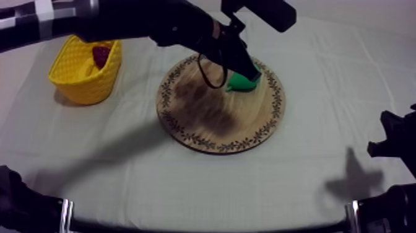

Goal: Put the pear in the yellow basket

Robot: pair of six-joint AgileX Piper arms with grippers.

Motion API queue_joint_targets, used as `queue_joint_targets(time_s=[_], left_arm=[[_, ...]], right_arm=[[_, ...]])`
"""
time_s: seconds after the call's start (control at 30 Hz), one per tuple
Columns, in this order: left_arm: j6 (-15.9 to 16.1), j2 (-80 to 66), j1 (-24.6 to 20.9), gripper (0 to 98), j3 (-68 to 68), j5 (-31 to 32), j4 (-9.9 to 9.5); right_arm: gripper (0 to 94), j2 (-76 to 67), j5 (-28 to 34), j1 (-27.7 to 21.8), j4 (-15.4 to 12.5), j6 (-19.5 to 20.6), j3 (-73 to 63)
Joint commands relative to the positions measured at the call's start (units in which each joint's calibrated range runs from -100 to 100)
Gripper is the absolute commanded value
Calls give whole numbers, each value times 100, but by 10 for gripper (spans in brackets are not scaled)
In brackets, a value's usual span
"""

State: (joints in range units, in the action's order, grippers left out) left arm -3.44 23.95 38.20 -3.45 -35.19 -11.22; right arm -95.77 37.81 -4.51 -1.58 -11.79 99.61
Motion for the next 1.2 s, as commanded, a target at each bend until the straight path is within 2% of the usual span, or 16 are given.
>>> queue_joint_targets(time_s=[0.0,0.1,0.3,0.4,0.63,0.9,1.17], left_arm=[[24,70,-15,46,51,10,3],[-29,173,-77,217,154,78,-7],[-39,325,-209,754,274,100,-9],[-47,382,-253,889,343,58,-13],[-43,449,-279,953,338,-66,-6],[-276,815,-160,933,746,-461,-16],[-321,1548,-160,927,1445,-552,-23]], right_arm=[[5,1,2,-1,-1,0,5],[5,1,2,-1,-1,0,5],[5,1,2,-1,-1,0,5],[5,1,2,-1,-1,0,5],[5,1,2,-1,-1,0,5],[5,1,2,-1,-1,0,5],[5,1,2,-1,-1,0,5]])
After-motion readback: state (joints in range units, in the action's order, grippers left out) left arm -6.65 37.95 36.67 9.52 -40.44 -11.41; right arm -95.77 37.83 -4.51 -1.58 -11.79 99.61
